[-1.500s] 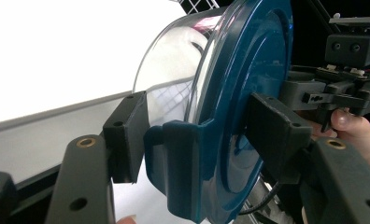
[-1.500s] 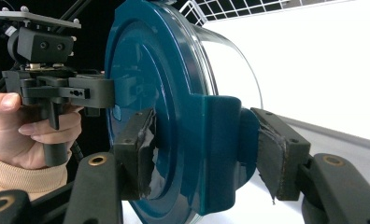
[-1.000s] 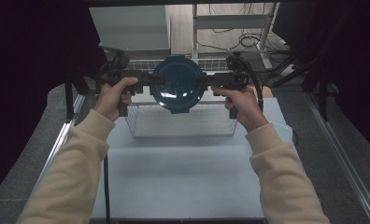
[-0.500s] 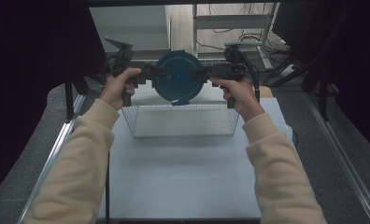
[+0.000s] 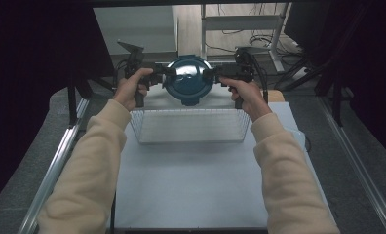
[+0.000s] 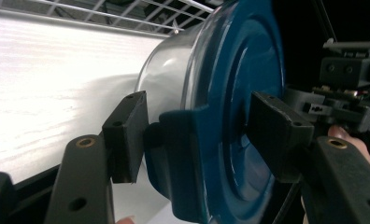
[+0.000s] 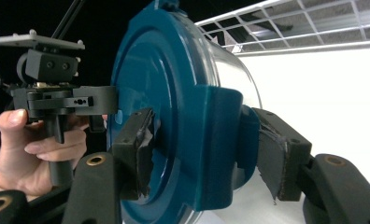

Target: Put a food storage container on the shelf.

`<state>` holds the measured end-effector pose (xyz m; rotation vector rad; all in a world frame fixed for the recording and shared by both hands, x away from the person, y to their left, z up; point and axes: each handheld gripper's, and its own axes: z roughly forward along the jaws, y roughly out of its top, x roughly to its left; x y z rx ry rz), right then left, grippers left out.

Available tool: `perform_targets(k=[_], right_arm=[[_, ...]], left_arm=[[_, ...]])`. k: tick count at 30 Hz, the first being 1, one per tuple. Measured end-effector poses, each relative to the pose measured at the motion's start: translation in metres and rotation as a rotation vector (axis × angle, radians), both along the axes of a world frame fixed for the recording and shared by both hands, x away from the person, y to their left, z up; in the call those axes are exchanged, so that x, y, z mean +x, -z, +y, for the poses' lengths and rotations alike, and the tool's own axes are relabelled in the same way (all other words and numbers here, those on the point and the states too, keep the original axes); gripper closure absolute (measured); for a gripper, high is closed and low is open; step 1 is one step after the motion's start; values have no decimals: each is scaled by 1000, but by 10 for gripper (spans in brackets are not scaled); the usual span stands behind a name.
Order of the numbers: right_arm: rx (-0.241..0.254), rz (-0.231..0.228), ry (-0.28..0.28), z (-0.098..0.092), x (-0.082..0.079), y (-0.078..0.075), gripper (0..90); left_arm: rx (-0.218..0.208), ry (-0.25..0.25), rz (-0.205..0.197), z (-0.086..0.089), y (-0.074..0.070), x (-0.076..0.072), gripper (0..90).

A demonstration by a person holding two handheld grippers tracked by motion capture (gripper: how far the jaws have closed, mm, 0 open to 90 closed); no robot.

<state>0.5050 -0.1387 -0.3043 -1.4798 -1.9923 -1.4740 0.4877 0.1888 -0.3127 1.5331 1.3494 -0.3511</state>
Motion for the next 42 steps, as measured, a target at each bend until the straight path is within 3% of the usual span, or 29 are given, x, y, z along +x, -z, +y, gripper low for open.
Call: perform_targets(k=[1,5,9,11,15,16,18,19,20,21,22,23,24,27,28,29,30,32,36,40,41,42], right_arm=[[0,0,0,0,0,0,408],[19,70,39,1,9,8,379],[37,97,66,0,13,15,369],[49,111,68,-1,14,17,366],[46,90,76,1,12,18,346],[28,64,77,3,9,17,299],[22,56,75,5,8,16,264],[26,54,76,6,6,15,228],[17,39,84,7,3,14,170],[6,31,89,8,0,13,143],[-13,18,95,8,-2,12,119],[-13,18,95,8,-2,12,119],[-44,3,107,6,-7,8,98],[-56,-2,109,3,-11,6,94],[-72,-33,90,1,-18,2,93],[-72,-33,90,1,-18,2,93],[-113,-75,72,-1,-29,-3,90],[-130,-90,68,-2,-32,-5,90],[-243,-195,45,-8,-59,-12,87],[-253,-239,21,-15,-76,-10,91],[-249,-274,8,-20,-90,-5,113],[-251,-300,-2,-23,-97,-2,127]], left_arm=[[-5,-9,9,-1,2,2,397],[-26,-37,44,-2,10,11,393],[-39,-47,49,-2,15,14,391],[-36,-55,31,-3,16,13,387],[-18,-48,3,-9,17,13,339],[-14,-37,2,-12,18,13,266],[-5,-36,-4,-13,18,12,222],[7,-46,-17,-15,17,10,222],[34,-68,-57,-16,14,6,205],[34,-68,-57,-16,14,6,201],[48,-93,-93,-16,11,1,195],[48,-93,-93,-16,11,1,190],[50,-114,-114,-14,9,-4,184],[49,-130,-132,-10,7,-11,159],[60,-123,-156,-6,6,-19,151],[60,-123,-156,-6,6,-19,150],[80,-106,-200,-2,4,-31,152],[89,-100,-215,0,3,-37,154],[73,-74,-268,8,7,-72,174],[99,-51,-303,9,15,-97,188],[108,-45,-313,9,17,-103,198],[144,-26,-337,8,24,-119,199]])
